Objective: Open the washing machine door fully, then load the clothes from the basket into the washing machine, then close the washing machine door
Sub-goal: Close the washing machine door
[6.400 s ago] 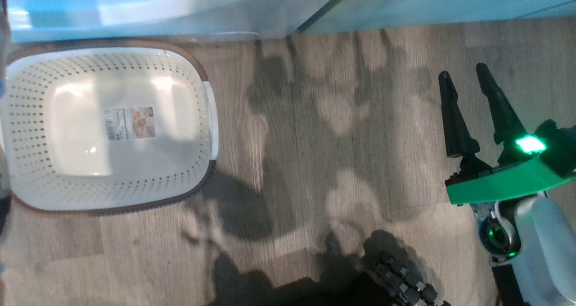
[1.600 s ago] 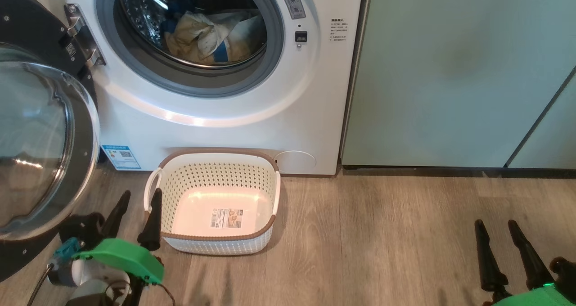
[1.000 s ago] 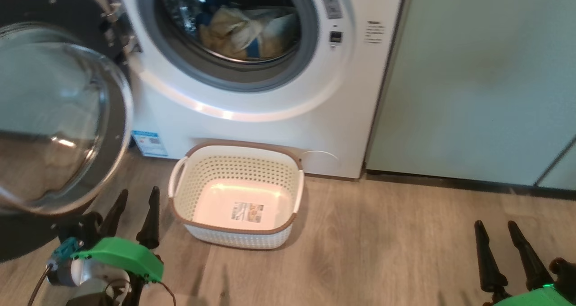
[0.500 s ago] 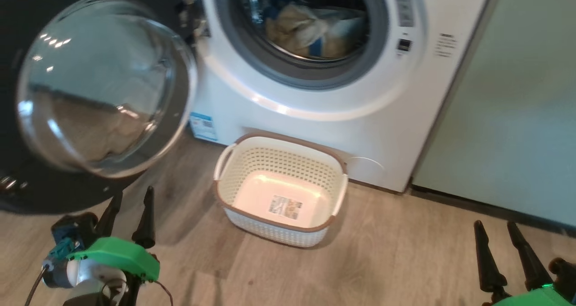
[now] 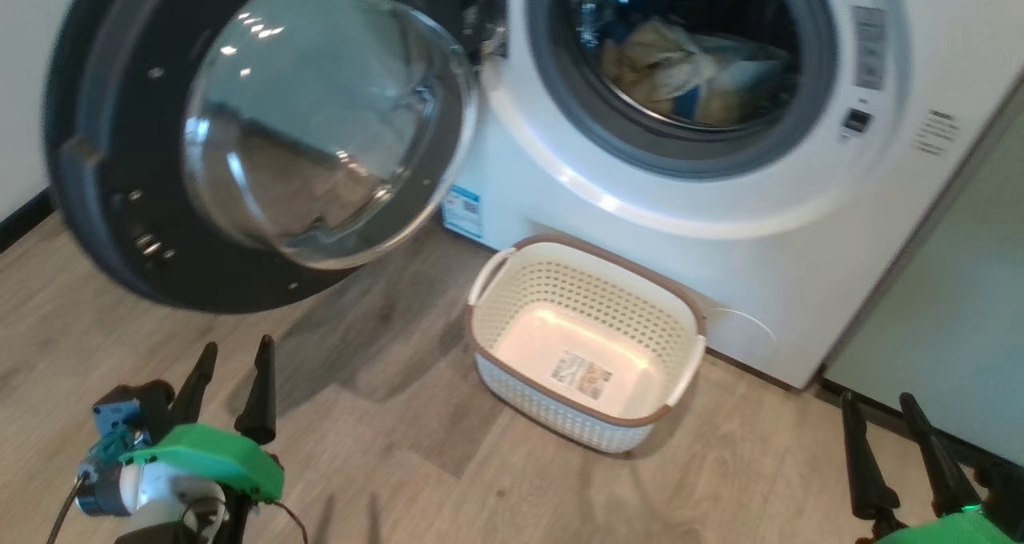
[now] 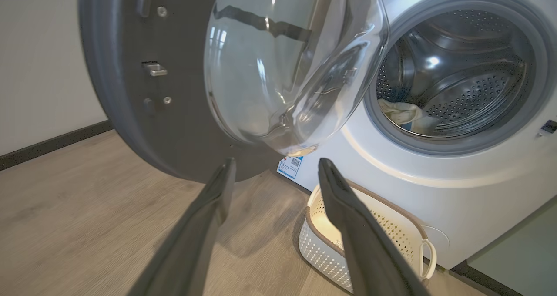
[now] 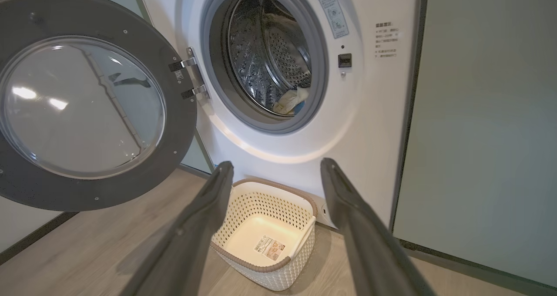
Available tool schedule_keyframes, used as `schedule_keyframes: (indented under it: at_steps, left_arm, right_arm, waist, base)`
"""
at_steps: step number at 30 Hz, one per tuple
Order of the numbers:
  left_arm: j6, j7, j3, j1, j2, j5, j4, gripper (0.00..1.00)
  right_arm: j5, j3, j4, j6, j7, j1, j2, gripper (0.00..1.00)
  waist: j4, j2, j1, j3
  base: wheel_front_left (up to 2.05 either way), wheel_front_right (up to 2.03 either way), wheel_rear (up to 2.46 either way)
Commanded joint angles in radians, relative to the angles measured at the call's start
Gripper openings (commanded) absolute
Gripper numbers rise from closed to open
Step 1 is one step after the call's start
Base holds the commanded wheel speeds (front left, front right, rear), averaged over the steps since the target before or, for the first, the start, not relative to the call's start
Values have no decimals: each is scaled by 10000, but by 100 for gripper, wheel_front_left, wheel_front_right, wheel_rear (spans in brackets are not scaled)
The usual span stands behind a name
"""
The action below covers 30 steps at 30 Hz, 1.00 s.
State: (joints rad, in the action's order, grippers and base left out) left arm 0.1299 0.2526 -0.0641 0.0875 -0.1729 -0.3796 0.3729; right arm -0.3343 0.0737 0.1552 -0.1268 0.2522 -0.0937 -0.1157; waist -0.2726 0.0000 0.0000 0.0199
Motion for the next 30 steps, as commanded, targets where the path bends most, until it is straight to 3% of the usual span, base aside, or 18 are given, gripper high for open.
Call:
schedule_keyframes:
  at_steps: [1, 19, 30]
  left_arm:
    - [5, 92, -369, 636, -124, 13, -258, 100]
    - [7, 92, -317, 837, -150, -29, -8, 100]
    - [7, 92, -932, 595, 88, -53, -321, 100]
  right_arm:
    - [-14, 178, -333, -39, 96, 392, -111, 100]
    - [-7, 199, -307, -39, 96, 517, -147, 100]
    - [-79, 594, -126, -39, 96, 970, -353, 100]
  waist:
    - [-405, 0, 0, -19]
    - [-2259, 0, 0, -181]
    - [-2479, 0, 0, -486]
  base:
    - [0, 0, 0]
    - [0, 0, 0]
    - [0, 0, 0]
